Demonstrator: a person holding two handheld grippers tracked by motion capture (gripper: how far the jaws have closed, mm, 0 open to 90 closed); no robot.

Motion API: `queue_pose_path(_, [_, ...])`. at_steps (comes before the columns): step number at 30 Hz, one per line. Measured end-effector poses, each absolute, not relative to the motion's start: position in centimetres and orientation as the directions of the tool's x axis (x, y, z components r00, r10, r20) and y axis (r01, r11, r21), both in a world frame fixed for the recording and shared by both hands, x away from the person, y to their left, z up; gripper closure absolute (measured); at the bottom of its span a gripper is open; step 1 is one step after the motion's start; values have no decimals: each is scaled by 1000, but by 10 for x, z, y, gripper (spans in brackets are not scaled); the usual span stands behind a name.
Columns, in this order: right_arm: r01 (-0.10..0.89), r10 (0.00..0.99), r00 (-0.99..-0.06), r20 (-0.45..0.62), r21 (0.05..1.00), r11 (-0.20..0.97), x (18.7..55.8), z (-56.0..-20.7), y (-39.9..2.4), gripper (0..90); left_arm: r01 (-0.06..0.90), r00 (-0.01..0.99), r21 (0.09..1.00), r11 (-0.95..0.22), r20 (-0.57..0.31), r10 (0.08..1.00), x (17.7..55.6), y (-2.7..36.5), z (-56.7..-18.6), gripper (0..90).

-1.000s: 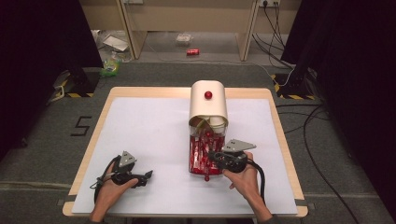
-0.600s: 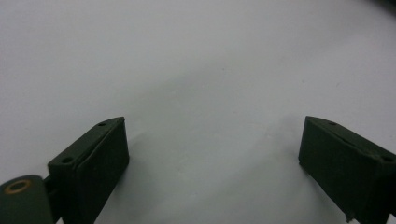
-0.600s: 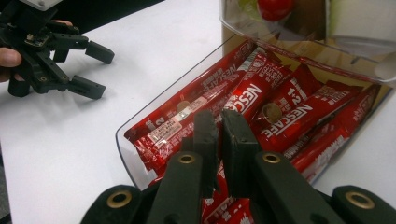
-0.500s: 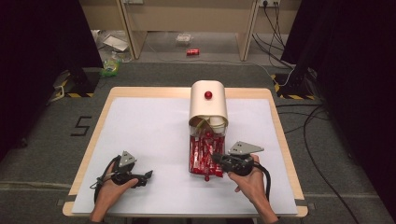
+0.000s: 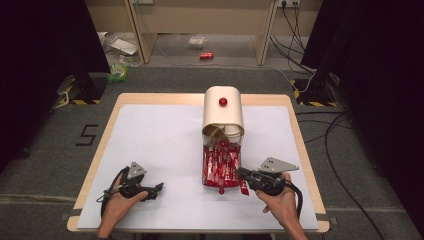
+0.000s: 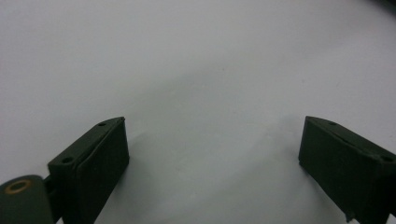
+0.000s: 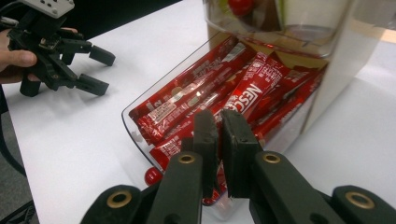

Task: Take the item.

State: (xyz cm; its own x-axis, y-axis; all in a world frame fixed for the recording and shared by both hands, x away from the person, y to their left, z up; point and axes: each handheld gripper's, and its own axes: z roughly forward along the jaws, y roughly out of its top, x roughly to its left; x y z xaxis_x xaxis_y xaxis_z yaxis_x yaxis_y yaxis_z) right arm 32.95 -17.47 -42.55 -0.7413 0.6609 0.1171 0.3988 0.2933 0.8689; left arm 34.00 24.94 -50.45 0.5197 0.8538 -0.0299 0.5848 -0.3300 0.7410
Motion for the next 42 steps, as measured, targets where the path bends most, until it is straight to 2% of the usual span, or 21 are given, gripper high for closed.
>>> queue_pose_path(18, [403,710,-694,124,883,240,319,-422,-210,853,585,520,741,-330,-30,854,340,249,-505,77])
queue_pose_path(42, [461,807,-575,133,868,185,335,-444,-257,852,585,519,741,-329,-31,854,340,249,-505,77])
